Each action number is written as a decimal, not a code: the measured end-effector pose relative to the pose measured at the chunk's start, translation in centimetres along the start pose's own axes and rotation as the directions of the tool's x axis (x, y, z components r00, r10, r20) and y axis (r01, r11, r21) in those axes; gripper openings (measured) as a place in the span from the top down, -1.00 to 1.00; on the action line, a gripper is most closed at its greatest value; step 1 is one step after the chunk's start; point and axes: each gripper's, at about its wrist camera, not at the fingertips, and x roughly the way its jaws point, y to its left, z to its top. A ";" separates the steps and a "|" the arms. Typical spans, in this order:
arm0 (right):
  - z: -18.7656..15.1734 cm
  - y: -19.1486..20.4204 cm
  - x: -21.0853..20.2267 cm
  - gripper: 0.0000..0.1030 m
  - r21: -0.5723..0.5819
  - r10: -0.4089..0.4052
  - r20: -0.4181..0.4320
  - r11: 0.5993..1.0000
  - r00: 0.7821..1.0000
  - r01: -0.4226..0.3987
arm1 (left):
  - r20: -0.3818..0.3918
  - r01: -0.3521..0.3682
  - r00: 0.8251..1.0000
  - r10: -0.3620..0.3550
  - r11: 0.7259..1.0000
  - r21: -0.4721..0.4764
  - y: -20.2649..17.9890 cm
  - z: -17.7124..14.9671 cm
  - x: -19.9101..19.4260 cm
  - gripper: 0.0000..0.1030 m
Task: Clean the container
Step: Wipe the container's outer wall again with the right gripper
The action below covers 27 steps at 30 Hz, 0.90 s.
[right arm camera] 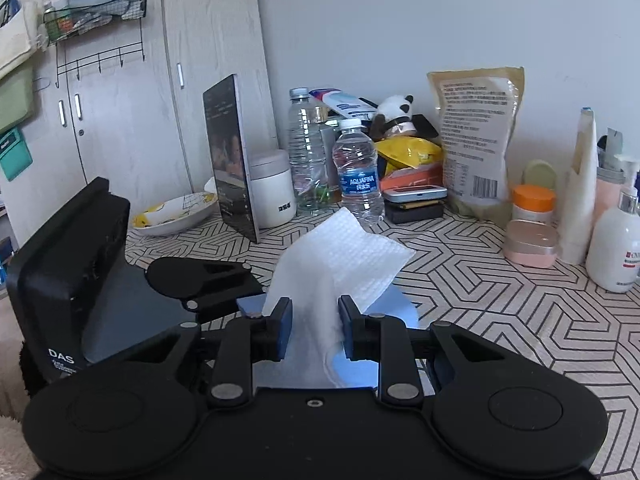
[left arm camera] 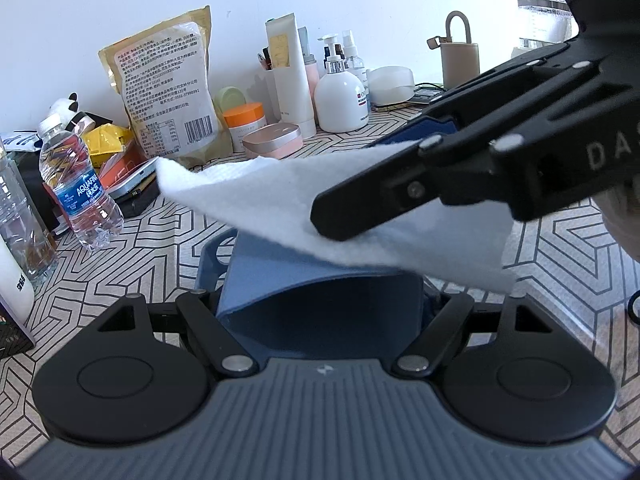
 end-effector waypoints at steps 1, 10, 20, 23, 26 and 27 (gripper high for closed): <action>0.0 0.1 0.0 0.43 -0.003 0.000 0.000 1.000 1.000 0.000 | 0.000 0.001 1.000 -0.001 1.000 -0.001 0.0 0.0 0.0 -0.51; 0.0 0.3 0.0 0.43 -0.004 0.044 -0.002 0.999 0.999 -0.044 | -0.001 -0.001 1.000 0.001 1.000 0.000 0.0 0.0 -0.1 -0.51; -0.1 0.0 0.0 0.42 0.005 0.003 0.002 1.000 1.000 -0.003 | -0.001 0.001 1.000 -0.001 1.000 0.001 0.1 -0.1 -0.1 -0.52; -0.1 0.0 0.0 0.42 0.005 0.003 0.001 1.000 1.000 -0.003 | -0.001 0.001 1.000 -0.001 1.000 0.002 0.1 -0.1 -0.2 -0.52; -0.1 0.1 0.0 0.42 0.007 0.001 0.001 1.000 1.000 -0.001 | -0.001 0.001 1.000 -0.001 1.000 0.002 0.0 -0.1 -0.2 -0.52; -0.1 0.1 0.0 0.42 0.008 -0.001 0.002 1.000 1.000 0.001 | -0.001 0.001 1.000 -0.001 1.000 0.001 0.0 -0.1 -0.2 -0.52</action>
